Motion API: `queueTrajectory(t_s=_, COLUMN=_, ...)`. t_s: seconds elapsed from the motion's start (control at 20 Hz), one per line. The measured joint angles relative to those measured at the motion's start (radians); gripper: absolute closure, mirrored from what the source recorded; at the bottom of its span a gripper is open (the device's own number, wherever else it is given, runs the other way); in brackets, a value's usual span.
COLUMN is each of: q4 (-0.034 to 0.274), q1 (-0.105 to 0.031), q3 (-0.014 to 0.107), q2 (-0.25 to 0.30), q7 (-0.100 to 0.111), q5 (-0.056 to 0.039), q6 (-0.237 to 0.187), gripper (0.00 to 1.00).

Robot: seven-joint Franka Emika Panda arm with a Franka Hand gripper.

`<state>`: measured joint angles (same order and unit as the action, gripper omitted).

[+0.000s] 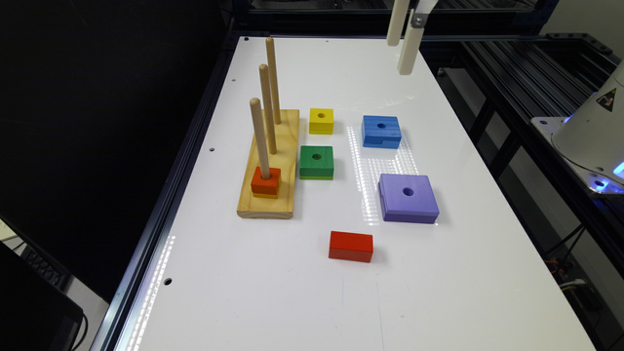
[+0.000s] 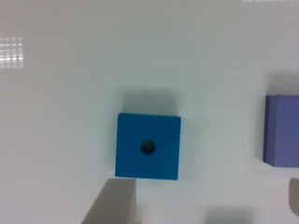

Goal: Pick up green block.

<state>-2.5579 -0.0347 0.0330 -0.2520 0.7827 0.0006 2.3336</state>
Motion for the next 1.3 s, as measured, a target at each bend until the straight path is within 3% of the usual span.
queueTrajectory(t_s=0.25, q4=0.03, q1=0.0, q3=0.013, q2=0.034, q7=0.003, q5=0.0025, q6=0.0, gripper=0.0)
queueTrajectory(t_s=0.55, q4=0.038, q1=0.0, q3=0.025, q2=0.042, q7=0.004, q5=0.0107, q6=0.0, gripper=0.0)
queueTrajectory(t_s=0.7, q4=0.045, q1=0.001, q3=0.042, q2=0.044, q7=0.013, q5=0.0172, q6=0.0, gripper=0.0)
queueTrajectory(t_s=0.95, q4=0.079, q1=0.0, q3=0.075, q2=0.073, q7=0.045, q5=0.0178, q6=0.0, gripper=0.0)
queueTrajectory(t_s=1.3, q4=0.14, q1=-0.001, q3=0.079, q2=0.138, q7=0.047, q5=0.0178, q6=0.0, gripper=0.0)
